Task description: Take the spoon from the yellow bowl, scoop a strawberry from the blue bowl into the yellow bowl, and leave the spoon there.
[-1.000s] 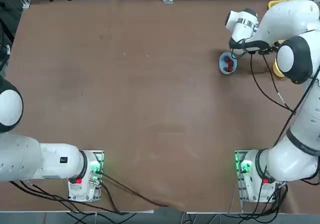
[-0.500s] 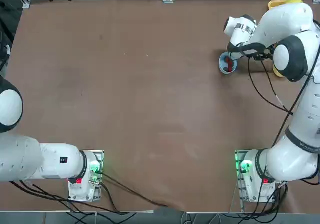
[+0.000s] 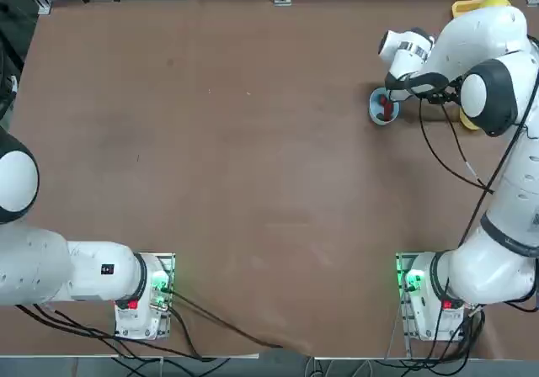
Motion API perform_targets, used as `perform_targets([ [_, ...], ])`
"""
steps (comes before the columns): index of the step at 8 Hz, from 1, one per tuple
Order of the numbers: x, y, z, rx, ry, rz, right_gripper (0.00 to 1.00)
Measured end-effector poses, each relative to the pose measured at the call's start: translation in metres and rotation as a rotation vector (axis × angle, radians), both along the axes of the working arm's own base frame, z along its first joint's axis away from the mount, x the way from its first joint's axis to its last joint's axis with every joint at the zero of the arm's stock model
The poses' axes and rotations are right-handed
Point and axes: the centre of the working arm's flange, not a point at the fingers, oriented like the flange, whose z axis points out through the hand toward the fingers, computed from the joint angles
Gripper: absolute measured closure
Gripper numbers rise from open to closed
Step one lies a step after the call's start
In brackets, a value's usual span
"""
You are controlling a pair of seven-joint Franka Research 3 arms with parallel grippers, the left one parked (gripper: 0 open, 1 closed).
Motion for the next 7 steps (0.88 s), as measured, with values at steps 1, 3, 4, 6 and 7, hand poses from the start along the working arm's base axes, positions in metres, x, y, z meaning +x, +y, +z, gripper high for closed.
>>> perform_targets([
  [1,-0.001,-0.002,-0.005,0.002,-0.006,-0.002,0.82],
  [3,0.000,-0.001,-0.011,0.006,-0.025,-0.001,0.58],
  [4,0.001,-0.001,-0.010,0.007,-0.033,-0.001,0.41],
  [6,0.006,0.000,-0.006,0.011,-0.049,0.000,0.05],
  [7,0.010,0.002,-0.003,0.015,-0.061,0.002,0.00],
])
